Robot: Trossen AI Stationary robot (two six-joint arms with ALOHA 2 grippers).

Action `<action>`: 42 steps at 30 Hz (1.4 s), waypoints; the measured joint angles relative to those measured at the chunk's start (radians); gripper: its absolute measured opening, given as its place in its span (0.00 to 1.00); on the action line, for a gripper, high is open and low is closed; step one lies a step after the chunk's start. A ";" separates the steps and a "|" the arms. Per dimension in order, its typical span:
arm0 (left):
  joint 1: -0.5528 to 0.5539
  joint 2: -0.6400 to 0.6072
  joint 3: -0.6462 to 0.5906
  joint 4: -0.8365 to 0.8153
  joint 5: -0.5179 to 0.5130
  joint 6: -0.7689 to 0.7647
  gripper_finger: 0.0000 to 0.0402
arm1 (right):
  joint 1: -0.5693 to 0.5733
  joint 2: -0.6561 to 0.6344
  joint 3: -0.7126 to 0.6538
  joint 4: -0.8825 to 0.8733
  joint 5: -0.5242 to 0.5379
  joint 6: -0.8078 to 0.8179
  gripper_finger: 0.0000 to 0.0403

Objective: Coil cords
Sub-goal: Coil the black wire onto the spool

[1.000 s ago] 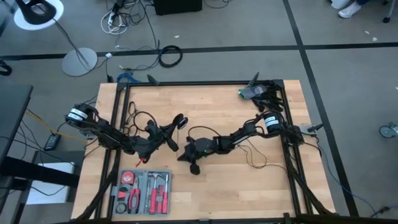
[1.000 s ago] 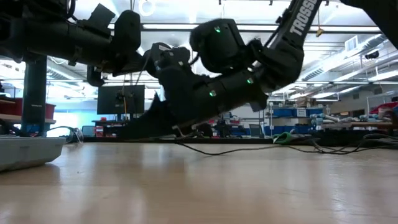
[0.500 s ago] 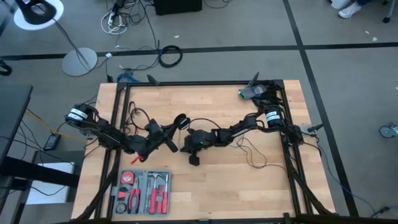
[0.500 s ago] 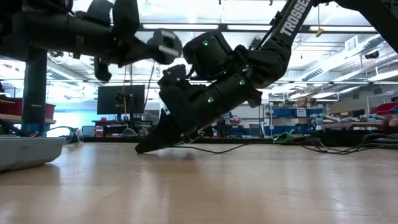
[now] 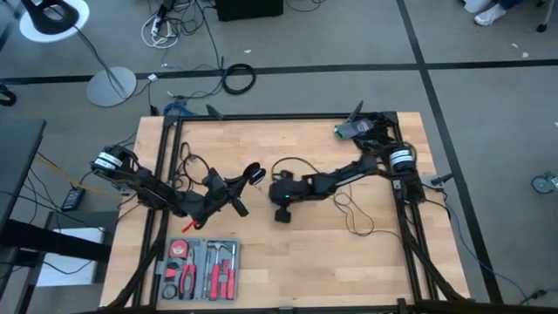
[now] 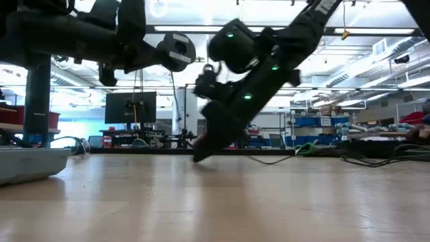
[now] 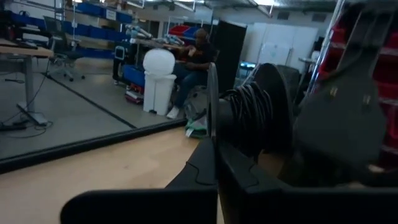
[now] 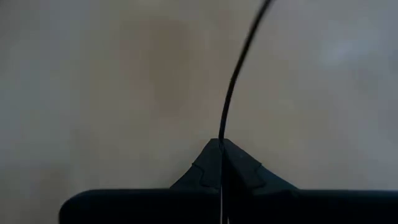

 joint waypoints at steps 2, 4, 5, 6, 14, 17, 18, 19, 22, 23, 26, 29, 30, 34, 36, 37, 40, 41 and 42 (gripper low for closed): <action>-0.010 0.000 -0.017 -0.003 -0.011 -0.012 0.00 | -0.009 -0.061 -0.077 0.007 0.051 0.009 0.00; -0.018 0.000 -0.033 0.000 -0.010 -0.029 0.00 | -0.026 -0.124 -0.175 0.065 0.067 0.043 0.00; -0.021 0.000 -0.040 -0.001 -0.009 -0.032 0.00 | -0.035 -0.154 -0.228 0.106 0.068 0.067 0.00; -0.024 0.000 -0.044 -0.005 -0.009 -0.038 0.00 | -0.043 -0.184 -0.282 0.153 0.068 0.089 0.00; -0.009 0.000 -0.047 -0.219 0.051 -0.196 0.00 | -0.065 -0.394 -0.450 0.389 0.048 0.192 0.00; -0.002 0.000 -0.046 -0.299 0.062 -0.263 0.00 | -0.064 -0.437 -0.408 0.386 0.043 0.167 0.00; 0.000 0.000 -0.042 -0.323 0.063 -0.276 0.00 | -0.064 -0.444 -0.389 0.387 0.043 0.152 0.00; 0.001 0.000 -0.035 -0.347 0.068 -0.287 0.00 | -0.064 -0.446 -0.367 0.389 0.038 0.138 0.00; 0.002 0.000 -0.013 -0.393 0.070 -0.289 0.00 | -0.064 -0.433 -0.297 0.350 0.021 0.101 0.00; 0.002 0.000 -0.004 -0.404 0.072 -0.288 0.00 | -0.064 -0.431 -0.274 0.325 0.014 0.088 0.00; 0.003 0.001 0.015 -0.440 0.073 -0.288 0.00 | -0.056 -0.401 -0.210 0.281 0.011 0.048 0.00; 0.009 0.001 0.026 -0.472 0.073 -0.293 0.00 | -0.039 -0.378 -0.164 0.276 0.008 0.002 0.00; 0.013 0.000 0.026 -0.476 0.070 -0.302 0.00 | -0.030 -0.382 -0.155 0.269 0.008 -0.010 0.00; 0.036 0.000 0.027 -0.490 0.071 -0.350 0.00 | 0.001 -0.384 -0.115 0.280 0.003 -0.052 0.00; 0.051 0.000 0.027 -0.492 0.070 -0.366 0.00 | 0.012 -0.383 -0.098 0.277 -0.028 -0.066 0.00; 0.059 0.000 0.027 -0.490 0.071 -0.367 0.00 | 0.019 -0.383 -0.094 0.283 -0.039 -0.072 0.00; 0.078 0.000 0.028 -0.470 0.071 -0.370 0.00 | 0.029 -0.383 -0.095 0.276 -0.041 -0.073 0.00; 0.083 0.000 0.028 -0.458 0.071 -0.370 0.00 | 0.030 -0.383 -0.095 0.275 -0.041 -0.074 0.00; 0.088 0.000 0.028 -0.443 0.075 -0.371 0.00 | 0.030 -0.383 -0.095 0.276 -0.042 -0.075 0.00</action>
